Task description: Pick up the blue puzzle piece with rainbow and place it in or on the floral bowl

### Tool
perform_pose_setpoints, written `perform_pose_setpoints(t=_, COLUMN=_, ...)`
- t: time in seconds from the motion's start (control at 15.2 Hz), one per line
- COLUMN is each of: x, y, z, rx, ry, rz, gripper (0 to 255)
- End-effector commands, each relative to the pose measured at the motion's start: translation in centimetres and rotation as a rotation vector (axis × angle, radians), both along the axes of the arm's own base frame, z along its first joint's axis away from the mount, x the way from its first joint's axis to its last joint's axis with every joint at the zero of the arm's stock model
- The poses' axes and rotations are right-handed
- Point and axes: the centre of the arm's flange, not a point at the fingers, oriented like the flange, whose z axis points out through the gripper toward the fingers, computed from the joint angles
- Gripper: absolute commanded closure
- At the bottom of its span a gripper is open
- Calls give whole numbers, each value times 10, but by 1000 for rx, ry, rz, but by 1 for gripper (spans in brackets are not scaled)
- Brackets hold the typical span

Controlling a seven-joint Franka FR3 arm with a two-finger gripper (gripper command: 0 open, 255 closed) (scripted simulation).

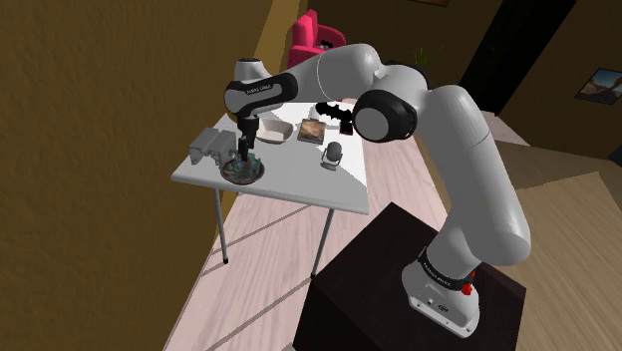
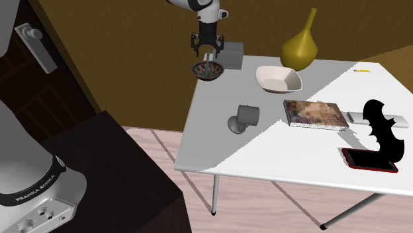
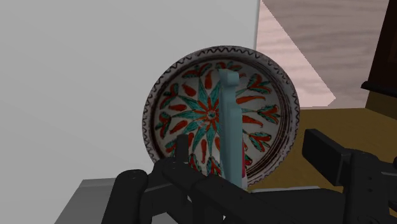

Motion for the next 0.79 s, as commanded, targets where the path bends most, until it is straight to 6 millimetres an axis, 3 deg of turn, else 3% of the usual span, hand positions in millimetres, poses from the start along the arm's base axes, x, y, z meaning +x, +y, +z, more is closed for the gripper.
perform_pose_setpoints(t=0.0, x=0, y=0, z=0, rx=0, ry=0, rz=0, gripper=0)
perform_pose_setpoints(t=0.26, x=0, y=-2, z=50, rx=0, ry=0, rz=0, gripper=0)
perform_pose_setpoints(t=0.73, x=0, y=-2, z=50, rx=0, ry=0, rz=0, gripper=0)
